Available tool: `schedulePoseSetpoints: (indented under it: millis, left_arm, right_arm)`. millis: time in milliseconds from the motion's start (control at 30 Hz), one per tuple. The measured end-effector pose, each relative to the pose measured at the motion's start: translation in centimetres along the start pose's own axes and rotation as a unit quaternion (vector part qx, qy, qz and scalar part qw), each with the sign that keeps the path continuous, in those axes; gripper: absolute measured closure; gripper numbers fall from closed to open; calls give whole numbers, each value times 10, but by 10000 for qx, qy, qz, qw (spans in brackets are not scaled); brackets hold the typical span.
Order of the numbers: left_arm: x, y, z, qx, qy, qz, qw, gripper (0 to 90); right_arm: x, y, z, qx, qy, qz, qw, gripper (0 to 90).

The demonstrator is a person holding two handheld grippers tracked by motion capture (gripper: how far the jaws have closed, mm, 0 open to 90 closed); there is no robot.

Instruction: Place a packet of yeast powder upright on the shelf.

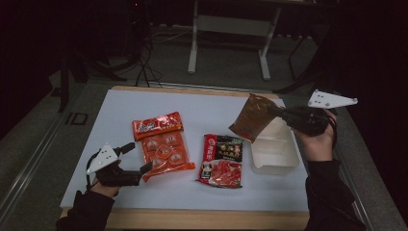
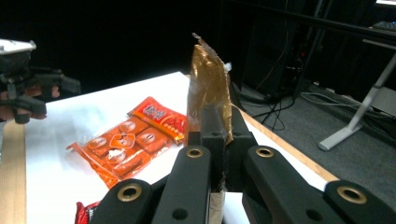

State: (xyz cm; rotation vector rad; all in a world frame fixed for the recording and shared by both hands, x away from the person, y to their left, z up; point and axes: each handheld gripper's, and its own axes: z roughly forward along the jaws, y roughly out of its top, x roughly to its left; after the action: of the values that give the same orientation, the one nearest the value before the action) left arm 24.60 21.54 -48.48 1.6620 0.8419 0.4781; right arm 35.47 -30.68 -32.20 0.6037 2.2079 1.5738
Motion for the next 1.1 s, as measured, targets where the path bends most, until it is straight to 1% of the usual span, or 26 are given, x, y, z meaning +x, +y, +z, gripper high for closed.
schedulePoseSetpoints:
  millis: [33, 67, 100, 133, 200, 233, 300, 367, 433, 467, 500, 567, 600, 633, 667, 767, 833, 900, 967, 1033, 1100]
  left_arm:
    - [-1, -2, -1, 142, 49, -41, 9999, 45]
    - [0, -3, -2, 181, 5, -129, 9998, 22]
    - [0, -4, -2, 196, -3, -216, 9996, 16]
    - [1, -5, -3, 169, 1, -258, 9995, 5]
    - [3, -7, -3, 164, 1, -271, 9995, 3]
    - [4, -8, -3, 145, 6, -314, 9994, 3]
    - [7, -10, -3, 123, 34, -375, 9992, 0]
    - [10, -12, -3, 143, 16, -450, 9989, 0]
    - [11, -13, -4, 31, 88, -430, 9990, 0]
    - [11, -14, -5, 11, 72, -436, 9990, 0]
    - [12, -15, -5, 13, 133, -417, 9990, 0]
    - [12, -16, -5, -15, 148, -420, 9990, 1]
    - [12, -16, -5, -15, 148, -420, 9990, 1]
    - [13, -18, -5, -73, 157, -421, 9990, 1]
    - [14, -18, -5, -78, 147, -425, 9990, 1]
    - [15, -20, -6, -118, 185, -405, 9989, 2]
    - [16, -20, -7, -166, 217, -435, 9987, 2]
    - [16, -21, -8, -207, 200, -481, 9984, 2]
    - [16, -21, -9, -219, 223, -479, 9984, 2]
    - [17, -21, -9, -249, 224, -516, 9981, 2]
    - [17, -21, -8, -222, 230, -511, 9982, 2]
  right_arm:
    - [-3, 1, -1, -8, -34, -1, 10000, 900]
    - [-9, 2, -3, -29, -64, -6, 10000, 900]
    - [-11, 3, -3, -25, -104, -16, 9999, 900]
    - [-14, 4, -3, -18, -92, -22, 10000, 900]
    - [-19, 5, -4, 28, -180, -43, 9998, 900]
    - [-22, 5, -4, 17, -175, -19, 9998, 900]
    - [-27, 5, -4, 42, -241, -33, 9997, 900]
    - [-32, 5, -5, 58, -304, -14, 9995, 900]
    - [-38, 5, -6, 48, -336, 38, 9994, 899]
    - [-40, 4, -6, 43, -383, 36, 9993, 899]
    - [-43, 4, -7, 44, -384, 48, 9992, 899]
    - [-50, 4, -7, 54, -457, 68, 9989, 900]
    - [-50, 4, -7, 54, -457, 68, 9989, 900]
    - [-53, 4, -8, 59, -473, 76, 9988, 899]
    - [-59, 4, -8, 77, -551, 84, 9984, 900]
    - [-68, 4, -10, 84, -650, 98, 9978, 900]
    - [-74, 3, -11, 144, -750, 96, 9970, 900]
    - [-80, 1, -12, 120, -803, 152, 9966, 900]
    - [-85, -2, -13, 63, -848, 182, 9962, 899]
    - [-91, -5, -15, -13, -866, 190, 9961, 899]
    - [-96, -7, -15, -49, -945, 146, 9954, 900]
